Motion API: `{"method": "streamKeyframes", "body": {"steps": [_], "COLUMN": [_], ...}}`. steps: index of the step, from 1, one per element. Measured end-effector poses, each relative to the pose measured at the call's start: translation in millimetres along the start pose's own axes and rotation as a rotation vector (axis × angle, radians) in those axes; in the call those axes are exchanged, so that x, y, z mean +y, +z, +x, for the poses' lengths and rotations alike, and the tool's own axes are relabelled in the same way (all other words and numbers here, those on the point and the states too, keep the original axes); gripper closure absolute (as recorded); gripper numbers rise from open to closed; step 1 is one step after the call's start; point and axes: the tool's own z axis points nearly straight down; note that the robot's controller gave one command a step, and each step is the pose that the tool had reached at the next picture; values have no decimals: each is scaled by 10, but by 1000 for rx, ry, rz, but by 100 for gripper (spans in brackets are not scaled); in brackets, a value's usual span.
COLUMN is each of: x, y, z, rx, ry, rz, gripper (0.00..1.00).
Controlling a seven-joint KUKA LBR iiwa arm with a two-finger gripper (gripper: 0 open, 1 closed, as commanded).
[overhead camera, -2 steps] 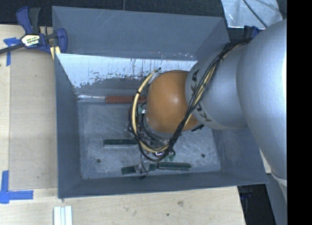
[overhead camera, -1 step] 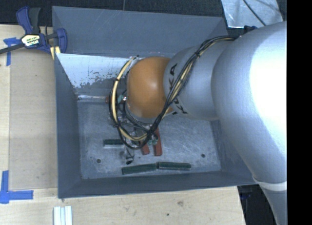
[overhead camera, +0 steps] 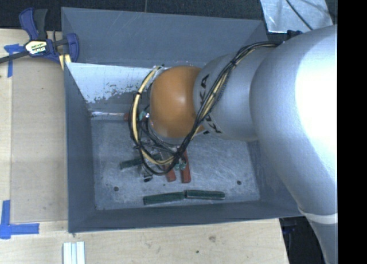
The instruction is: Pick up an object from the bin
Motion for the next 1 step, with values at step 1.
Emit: {"method": "streamKeyframes", "body": {"steps": [1], "x": [-415], "y": [-1974], "z": [93], "rx": [-7], "ry": [-191], "rz": [3], "gripper": [100]}}
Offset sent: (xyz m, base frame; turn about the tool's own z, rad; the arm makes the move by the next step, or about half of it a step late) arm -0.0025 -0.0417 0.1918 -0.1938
